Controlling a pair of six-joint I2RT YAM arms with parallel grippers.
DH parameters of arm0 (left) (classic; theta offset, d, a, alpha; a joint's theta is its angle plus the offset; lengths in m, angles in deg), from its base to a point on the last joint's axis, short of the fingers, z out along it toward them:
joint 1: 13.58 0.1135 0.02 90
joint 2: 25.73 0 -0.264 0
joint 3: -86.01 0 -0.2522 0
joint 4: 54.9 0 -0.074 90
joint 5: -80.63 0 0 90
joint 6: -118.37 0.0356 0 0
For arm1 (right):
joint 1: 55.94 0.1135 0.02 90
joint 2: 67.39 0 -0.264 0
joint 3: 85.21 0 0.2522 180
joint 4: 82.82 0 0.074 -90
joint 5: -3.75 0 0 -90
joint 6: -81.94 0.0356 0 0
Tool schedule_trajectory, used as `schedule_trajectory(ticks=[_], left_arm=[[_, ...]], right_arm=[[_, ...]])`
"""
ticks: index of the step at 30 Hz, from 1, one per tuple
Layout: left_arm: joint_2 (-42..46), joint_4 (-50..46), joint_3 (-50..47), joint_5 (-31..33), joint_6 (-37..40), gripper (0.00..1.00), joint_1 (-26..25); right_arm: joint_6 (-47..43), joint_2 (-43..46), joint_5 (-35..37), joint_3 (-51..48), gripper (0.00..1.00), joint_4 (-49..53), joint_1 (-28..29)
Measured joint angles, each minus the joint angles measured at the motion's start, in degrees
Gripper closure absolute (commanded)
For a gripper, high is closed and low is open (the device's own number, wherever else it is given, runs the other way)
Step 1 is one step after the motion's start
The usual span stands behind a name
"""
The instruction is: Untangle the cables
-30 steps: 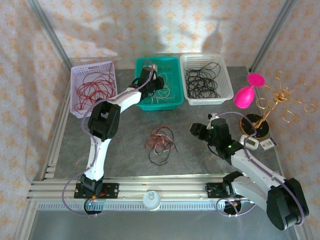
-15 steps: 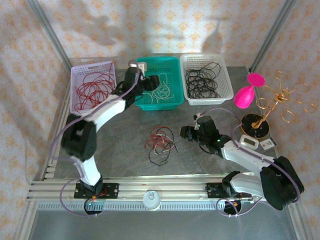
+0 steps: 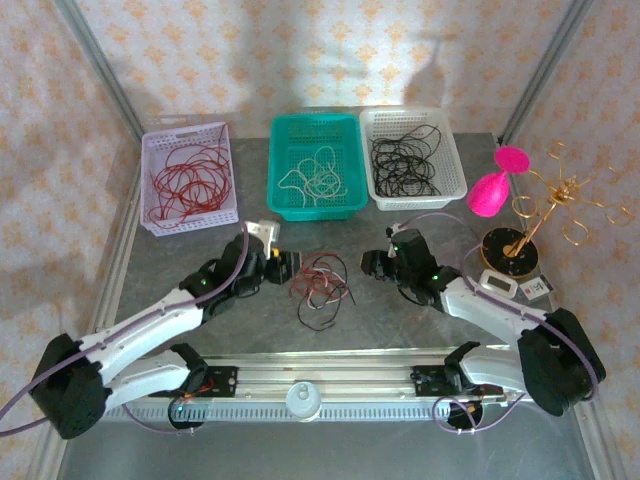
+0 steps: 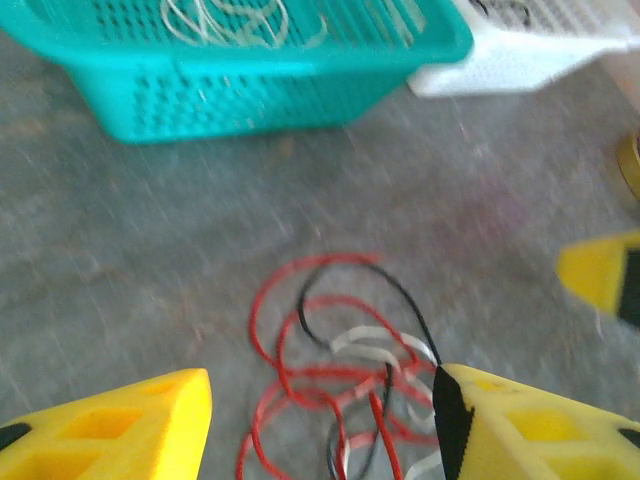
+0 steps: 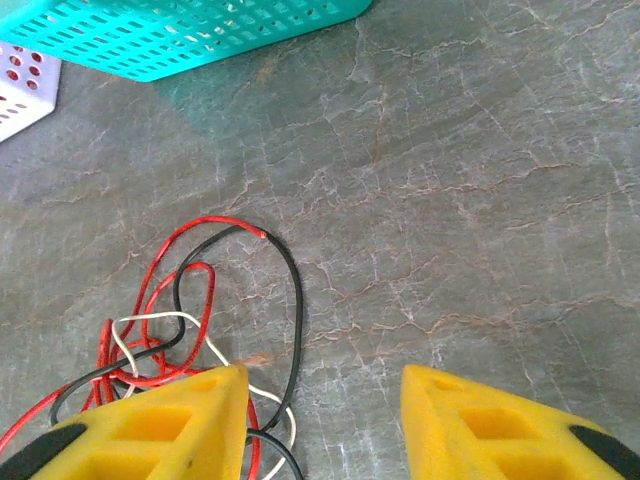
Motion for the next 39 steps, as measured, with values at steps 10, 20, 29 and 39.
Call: schedule_trajectory(ticks=[10,20,29,39], left_arm=[[1.55,-0.46,-6.25,-3.91,-3.8,0.41,-5.77],[-6.12,5.2,-7.04,-8.37,-4.66,0.47,-7.26],[-14.1,5.01,-3.37,-8.33,-3.32,0.59,-7.26],[-16.65,3.82,-0.15,-7.89,-1.57,0.87,-7.26]], right_arm=[[0.68,-1.25,0.15,0.11,0.58,-0.26,0.0],[0.44,-1.09,0.44,-0.92,0.57,-0.63,0.0],[0.42,0.61,1.07,-3.17,0.57,-1.46,0.0],[-0.02,0.83,1.18,-3.21,0.57,-1.86,0.0]])
